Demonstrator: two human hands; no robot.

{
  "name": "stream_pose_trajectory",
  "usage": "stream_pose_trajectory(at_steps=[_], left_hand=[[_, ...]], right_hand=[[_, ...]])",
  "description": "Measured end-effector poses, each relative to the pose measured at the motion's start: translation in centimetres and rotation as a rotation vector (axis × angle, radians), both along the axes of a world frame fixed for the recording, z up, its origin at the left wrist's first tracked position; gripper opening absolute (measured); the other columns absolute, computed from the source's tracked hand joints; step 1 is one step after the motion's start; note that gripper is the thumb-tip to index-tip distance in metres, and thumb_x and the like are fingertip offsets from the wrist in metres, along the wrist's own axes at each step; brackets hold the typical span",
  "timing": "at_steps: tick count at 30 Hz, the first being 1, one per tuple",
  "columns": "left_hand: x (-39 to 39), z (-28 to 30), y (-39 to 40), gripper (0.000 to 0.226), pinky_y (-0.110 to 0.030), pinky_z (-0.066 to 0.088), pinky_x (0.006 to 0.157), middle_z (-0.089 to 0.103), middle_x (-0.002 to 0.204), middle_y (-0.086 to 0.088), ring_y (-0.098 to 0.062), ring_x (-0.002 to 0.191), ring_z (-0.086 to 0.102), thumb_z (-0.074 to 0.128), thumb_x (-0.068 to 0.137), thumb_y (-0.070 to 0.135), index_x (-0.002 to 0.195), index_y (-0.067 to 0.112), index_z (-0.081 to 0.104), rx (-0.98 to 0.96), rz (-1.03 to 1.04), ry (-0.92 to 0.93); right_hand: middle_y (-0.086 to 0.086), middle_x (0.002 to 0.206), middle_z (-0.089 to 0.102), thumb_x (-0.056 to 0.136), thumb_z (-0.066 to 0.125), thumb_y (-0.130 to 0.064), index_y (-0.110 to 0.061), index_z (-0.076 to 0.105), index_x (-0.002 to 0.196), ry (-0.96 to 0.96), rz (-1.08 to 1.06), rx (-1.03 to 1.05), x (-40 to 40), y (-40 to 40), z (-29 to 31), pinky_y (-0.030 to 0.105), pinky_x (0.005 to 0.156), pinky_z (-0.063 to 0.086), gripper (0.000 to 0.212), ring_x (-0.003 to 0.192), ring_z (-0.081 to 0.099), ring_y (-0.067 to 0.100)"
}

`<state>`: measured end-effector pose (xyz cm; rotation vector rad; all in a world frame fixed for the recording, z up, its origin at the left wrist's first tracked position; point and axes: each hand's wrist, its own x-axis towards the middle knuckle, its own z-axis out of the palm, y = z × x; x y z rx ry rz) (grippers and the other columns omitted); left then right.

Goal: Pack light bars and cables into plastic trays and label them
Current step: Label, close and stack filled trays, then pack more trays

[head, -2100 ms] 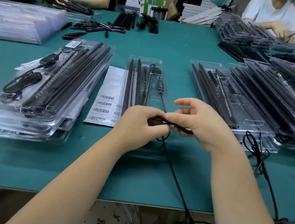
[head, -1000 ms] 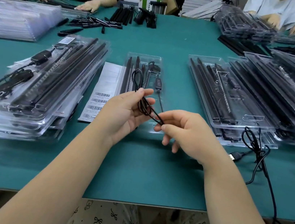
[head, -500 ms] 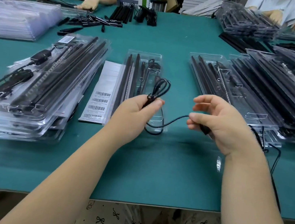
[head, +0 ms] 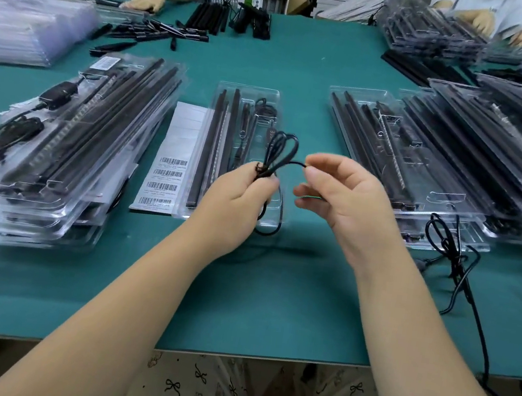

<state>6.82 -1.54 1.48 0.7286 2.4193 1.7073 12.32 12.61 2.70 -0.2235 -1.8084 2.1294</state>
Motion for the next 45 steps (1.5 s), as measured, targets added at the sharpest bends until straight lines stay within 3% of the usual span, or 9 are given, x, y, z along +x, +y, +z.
stream_pose_trajectory(at_steps=[3,5,11,16,21,24,27,32,45], left_hand=[[0.2,-0.2,0.0,0.036,-0.02,0.035,0.054,0.046,0.055,0.012,-0.005,0.054,0.04,0.043,0.095,0.036,0.07,0.01,0.045,0.035,0.035,0.029],[0.3,-0.4,0.3,0.038,-0.015,0.034,0.053,0.046,0.062,0.008,-0.003,0.054,0.04,0.04,0.101,0.03,0.075,0.002,0.046,0.085,0.069,0.04],[0.6,-0.7,0.6,0.017,-0.011,0.038,0.062,0.057,0.07,0.019,0.003,0.066,0.049,0.035,0.093,0.032,0.083,0.024,0.047,0.074,0.086,0.152],[1.0,-0.5,1.0,0.032,-0.04,0.047,0.083,0.062,0.1,-0.004,-0.021,0.095,0.058,0.03,0.091,0.027,0.107,0.013,0.054,-0.036,0.009,0.255],[1.9,-0.8,1.5,0.063,-0.034,0.034,0.099,0.038,0.139,-0.006,-0.019,0.128,0.036,0.027,0.093,0.038,0.147,0.007,0.025,-0.394,0.028,0.393],[1.7,0.0,0.8,0.072,-0.03,0.03,0.1,0.045,0.131,-0.007,-0.017,0.122,0.037,0.027,0.089,0.046,0.15,0.008,0.021,-0.39,-0.09,0.446],[0.4,0.7,-1.1,0.071,-0.027,0.028,0.098,0.059,0.119,-0.006,-0.019,0.111,0.044,0.024,0.081,0.045,0.137,0.009,0.049,-0.296,-0.134,0.461],[-0.8,-0.3,-2.2,0.072,-0.042,0.014,0.117,0.036,0.151,0.011,-0.015,0.142,0.025,0.054,0.078,0.065,0.141,0.033,0.042,-0.791,-0.114,0.499],[-1.1,-0.4,-2.1,0.056,-0.048,0.001,0.118,0.017,0.158,0.012,-0.018,0.147,0.007,0.035,0.097,0.05,0.149,0.034,0.025,-0.794,-0.193,0.32]], right_hand=[[-0.016,0.076,0.065,0.085,0.068,-0.019,-0.03,0.071,0.081,-0.031,-0.214,0.601,-0.3,-0.4,-1.0,0.021,0.075,0.047,0.012,0.077,0.06,0.003],[-0.012,0.082,0.067,0.084,0.068,-0.024,-0.027,0.075,0.083,-0.021,-0.213,0.729,-0.2,-0.6,-1.4,0.027,0.08,0.046,0.008,0.085,0.061,0.01],[0.021,0.078,0.065,0.08,0.057,-0.04,-0.017,0.071,0.074,-0.03,-0.078,0.357,-0.2,-2.1,-0.9,0.046,0.067,0.051,0.027,0.064,0.051,0.013],[0.005,0.082,0.07,0.074,0.07,-0.039,-0.01,0.073,0.093,-0.016,-0.061,0.376,0.1,-2.8,-1.0,0.035,0.072,0.052,0.035,0.071,0.061,0.016],[0.019,0.063,0.06,0.086,0.067,-0.022,0.005,0.064,0.068,-0.024,-0.125,0.224,-0.3,-2.1,-1.1,0.038,0.058,0.043,0.033,0.061,0.049,0.02],[0.006,0.06,0.051,0.092,0.059,-0.019,-0.008,0.061,0.067,-0.094,-0.087,0.074,-0.6,-1.9,-1.1,0.026,0.052,0.036,0.027,0.056,0.043,0.012],[0.002,0.063,0.058,0.096,0.051,-0.024,-0.015,0.062,0.073,-0.183,-0.095,-0.066,-1.0,-1.2,-1.1,0.03,0.061,0.038,0.027,0.062,0.05,0.014],[-0.005,0.055,0.063,0.098,0.048,-0.022,-0.011,0.058,0.076,-0.202,-0.119,-0.496,-1.1,-0.4,-1.1,0.012,0.039,0.033,0.027,0.046,0.057,0.003],[-0.001,0.057,0.061,0.094,0.055,-0.023,-0.01,0.063,0.072,-0.262,-0.21,-0.404,-1.2,0.5,-1.9,0.017,0.041,0.024,0.027,0.05,0.046,0.009]])
